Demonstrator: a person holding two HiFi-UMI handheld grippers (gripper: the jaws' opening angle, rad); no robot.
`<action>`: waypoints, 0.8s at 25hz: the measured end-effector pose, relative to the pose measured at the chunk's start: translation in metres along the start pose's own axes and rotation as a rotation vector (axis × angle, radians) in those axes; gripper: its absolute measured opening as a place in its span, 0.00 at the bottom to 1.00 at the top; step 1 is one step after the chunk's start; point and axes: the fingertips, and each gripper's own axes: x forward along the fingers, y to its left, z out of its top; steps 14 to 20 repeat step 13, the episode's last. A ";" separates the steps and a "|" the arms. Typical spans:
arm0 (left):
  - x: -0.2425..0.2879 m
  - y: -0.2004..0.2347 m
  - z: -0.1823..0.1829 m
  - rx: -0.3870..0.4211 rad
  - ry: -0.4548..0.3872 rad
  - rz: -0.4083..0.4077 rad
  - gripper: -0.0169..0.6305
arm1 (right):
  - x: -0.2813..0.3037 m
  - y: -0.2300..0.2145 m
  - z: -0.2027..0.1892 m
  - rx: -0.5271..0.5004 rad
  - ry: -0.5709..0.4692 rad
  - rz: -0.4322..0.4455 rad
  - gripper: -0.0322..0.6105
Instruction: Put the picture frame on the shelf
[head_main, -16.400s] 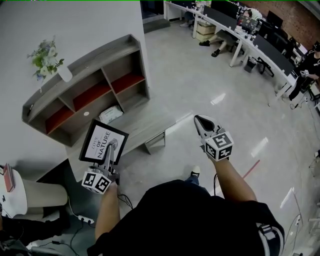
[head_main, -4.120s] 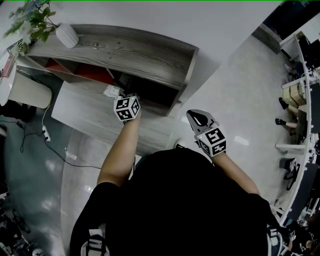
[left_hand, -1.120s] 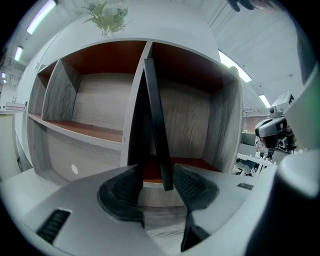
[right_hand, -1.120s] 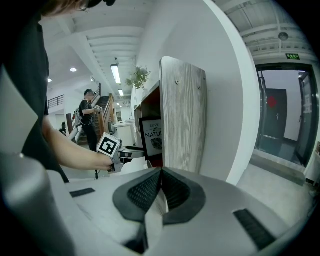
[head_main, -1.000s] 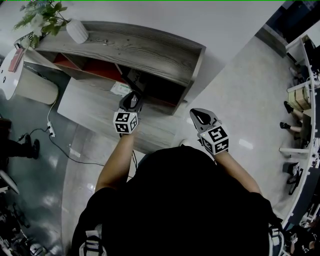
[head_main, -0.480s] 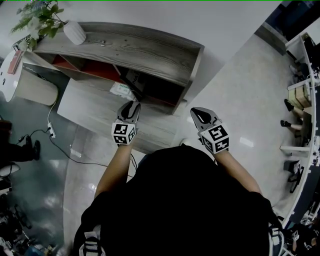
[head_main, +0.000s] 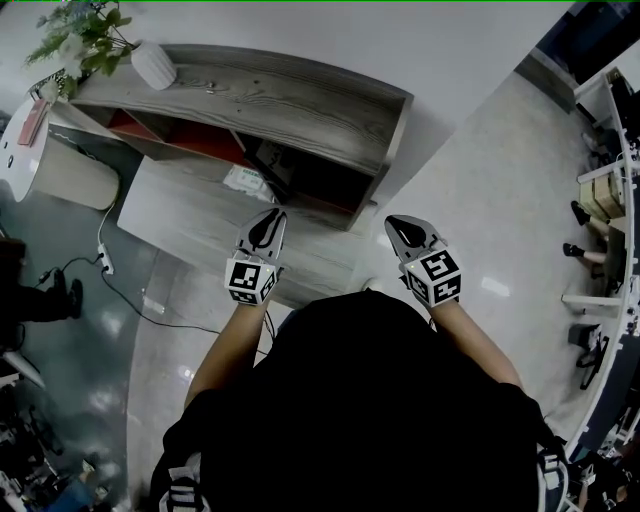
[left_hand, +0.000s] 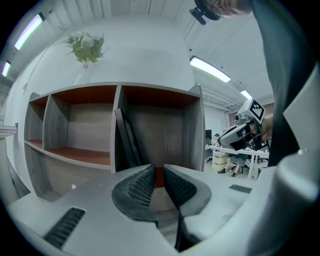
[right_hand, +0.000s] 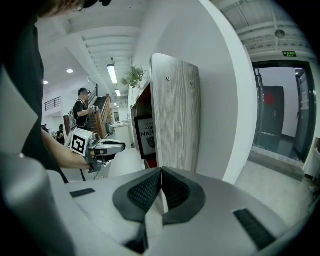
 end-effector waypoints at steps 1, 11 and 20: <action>0.000 -0.002 0.004 0.008 -0.007 -0.004 0.12 | 0.000 0.000 0.000 0.003 0.001 0.000 0.07; -0.008 -0.032 0.047 0.091 -0.069 -0.073 0.06 | 0.002 0.001 -0.006 0.026 0.007 0.013 0.07; -0.008 -0.039 0.054 0.118 -0.068 -0.091 0.06 | 0.002 0.000 -0.007 0.029 0.006 0.011 0.07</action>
